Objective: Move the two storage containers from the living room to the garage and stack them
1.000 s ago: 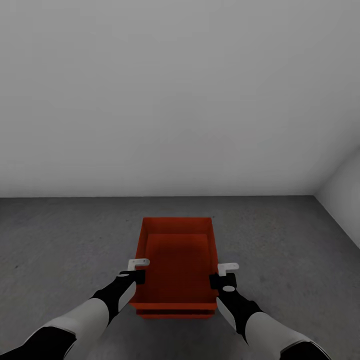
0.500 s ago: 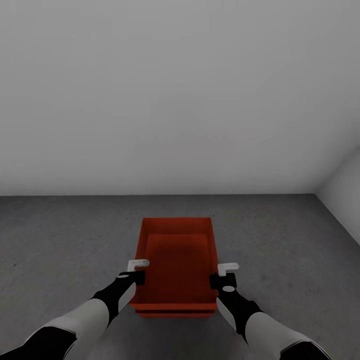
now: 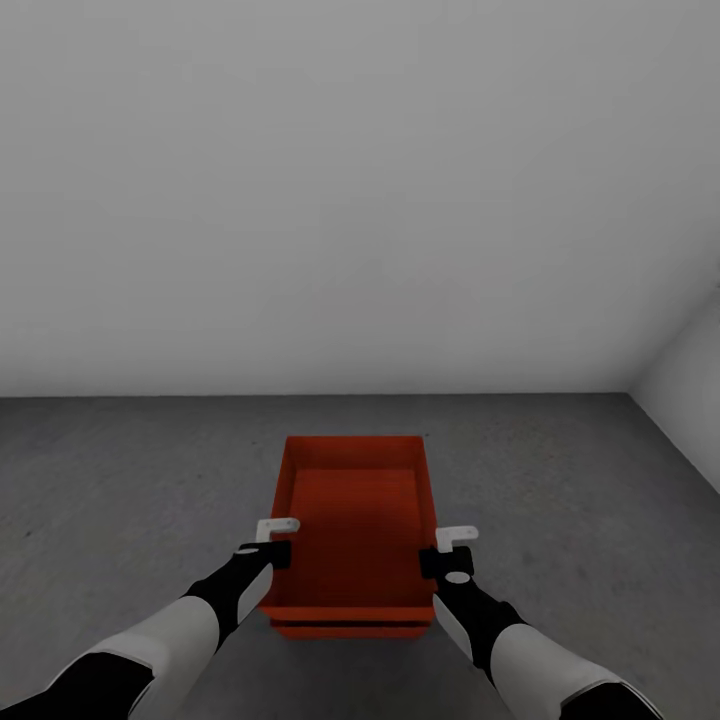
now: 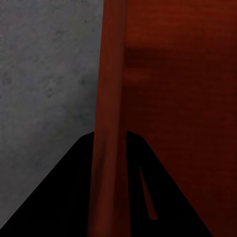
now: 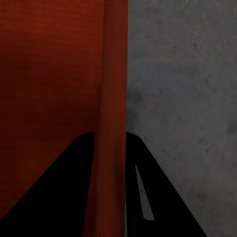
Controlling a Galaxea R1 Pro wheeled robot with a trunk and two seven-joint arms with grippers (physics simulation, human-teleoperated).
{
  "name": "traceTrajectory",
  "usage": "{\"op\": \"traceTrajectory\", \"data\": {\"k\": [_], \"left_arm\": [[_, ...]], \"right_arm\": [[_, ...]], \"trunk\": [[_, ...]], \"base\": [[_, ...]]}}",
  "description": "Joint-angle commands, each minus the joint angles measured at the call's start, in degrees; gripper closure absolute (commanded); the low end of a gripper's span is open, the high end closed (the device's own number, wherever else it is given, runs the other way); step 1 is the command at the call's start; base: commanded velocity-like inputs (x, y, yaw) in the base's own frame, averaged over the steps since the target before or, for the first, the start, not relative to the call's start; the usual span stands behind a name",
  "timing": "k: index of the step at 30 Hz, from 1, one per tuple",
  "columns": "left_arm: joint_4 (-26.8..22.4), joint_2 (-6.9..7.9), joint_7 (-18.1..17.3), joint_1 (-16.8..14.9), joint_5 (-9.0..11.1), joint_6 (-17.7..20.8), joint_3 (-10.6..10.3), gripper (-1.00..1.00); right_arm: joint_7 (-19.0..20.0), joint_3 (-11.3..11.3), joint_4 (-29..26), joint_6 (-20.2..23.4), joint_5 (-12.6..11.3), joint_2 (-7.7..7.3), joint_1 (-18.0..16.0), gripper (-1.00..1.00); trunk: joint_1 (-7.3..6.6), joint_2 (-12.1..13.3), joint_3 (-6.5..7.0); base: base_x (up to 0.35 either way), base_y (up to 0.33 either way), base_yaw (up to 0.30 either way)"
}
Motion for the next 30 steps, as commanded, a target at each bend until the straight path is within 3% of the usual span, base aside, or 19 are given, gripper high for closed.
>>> {"op": "traceTrajectory", "data": {"k": [1,30], "left_arm": [[0.23,0.97,4.95,0.06,-0.98,-4.54,3.18,1.0],[0.15,0.98,4.82,0.06,-1.19,-4.54,3.12,1.0]], "right_arm": [[-3.67,-2.2,0.11,-0.43,-0.62,0.0,0.04,1.0],[-3.73,-2.13,0.16,-0.85,-0.09,0.1,0.04,1.0]], "trunk": [[1.95,0.0,-0.06],[1.95,0.0,-0.06]], "base": [[0.0,0.0,0.0],[0.0,0.0,0.0]]}}
